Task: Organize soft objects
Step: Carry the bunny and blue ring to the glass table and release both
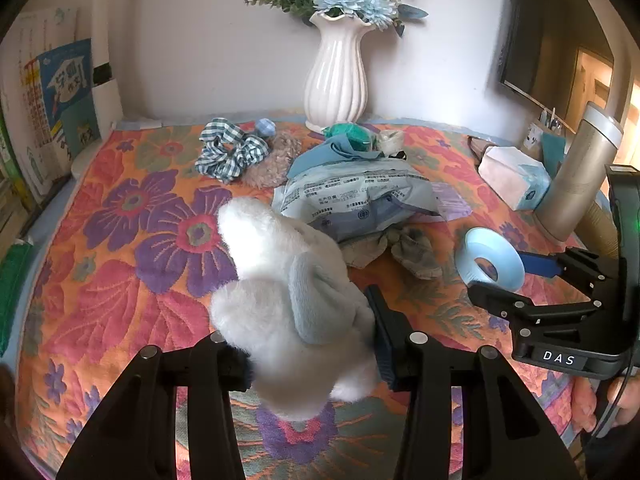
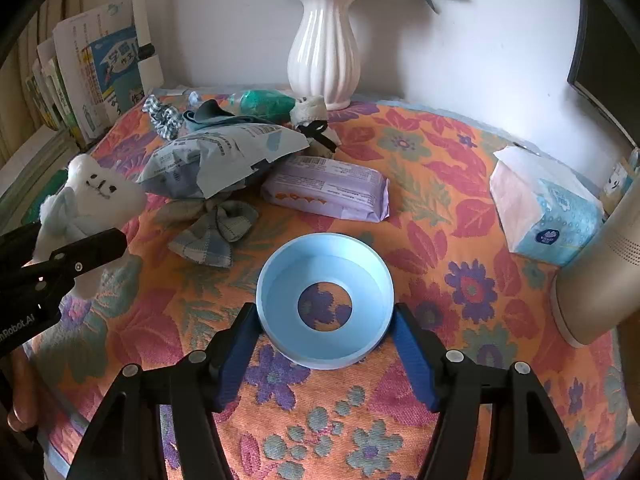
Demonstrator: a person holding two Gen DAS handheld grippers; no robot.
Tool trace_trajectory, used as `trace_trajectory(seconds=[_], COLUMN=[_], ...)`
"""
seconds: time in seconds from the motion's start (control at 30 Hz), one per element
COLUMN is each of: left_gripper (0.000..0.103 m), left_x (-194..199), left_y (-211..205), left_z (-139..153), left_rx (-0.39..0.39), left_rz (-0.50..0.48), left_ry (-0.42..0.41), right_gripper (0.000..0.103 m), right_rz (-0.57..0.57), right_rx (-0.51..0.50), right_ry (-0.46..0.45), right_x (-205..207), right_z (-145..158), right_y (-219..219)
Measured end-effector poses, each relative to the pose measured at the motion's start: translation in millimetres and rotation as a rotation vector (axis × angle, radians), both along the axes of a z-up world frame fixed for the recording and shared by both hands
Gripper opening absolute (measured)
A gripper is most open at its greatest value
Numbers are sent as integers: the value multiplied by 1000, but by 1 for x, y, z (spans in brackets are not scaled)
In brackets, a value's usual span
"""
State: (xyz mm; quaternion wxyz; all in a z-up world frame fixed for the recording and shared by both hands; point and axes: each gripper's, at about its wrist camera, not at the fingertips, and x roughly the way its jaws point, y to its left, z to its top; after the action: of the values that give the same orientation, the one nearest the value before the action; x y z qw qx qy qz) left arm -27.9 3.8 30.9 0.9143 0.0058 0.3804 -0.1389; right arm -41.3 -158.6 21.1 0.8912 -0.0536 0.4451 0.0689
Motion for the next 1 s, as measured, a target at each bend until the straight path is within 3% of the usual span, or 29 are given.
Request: trace_trajectory(seconds=[0.27, 0.33, 0.5, 0.63, 1.0], left_gripper=[41, 41, 41, 41, 41], left_x=[-4, -6, -28, -51, -88], left_y=[1, -2, -19, -62, -196], left_z=[6, 8, 12, 17, 57], left_rx=[-39, -55, -180, -157, -94], left_rz=[-46, -73, -154, -254, -530], left_ry=[-16, -2, 36, 41, -7], right_gripper=[64, 64, 64, 64, 64], right_rz=[-6, -17, -54, -106, -264], right_rx=[41, 75, 222, 317, 386], right_ry=[-30, 0, 71, 78, -7], right_x=[-8, -14, -48, -82, -147], right_z=[8, 7, 6, 15, 65], right_y=[-6, -14, -49, -87, -195])
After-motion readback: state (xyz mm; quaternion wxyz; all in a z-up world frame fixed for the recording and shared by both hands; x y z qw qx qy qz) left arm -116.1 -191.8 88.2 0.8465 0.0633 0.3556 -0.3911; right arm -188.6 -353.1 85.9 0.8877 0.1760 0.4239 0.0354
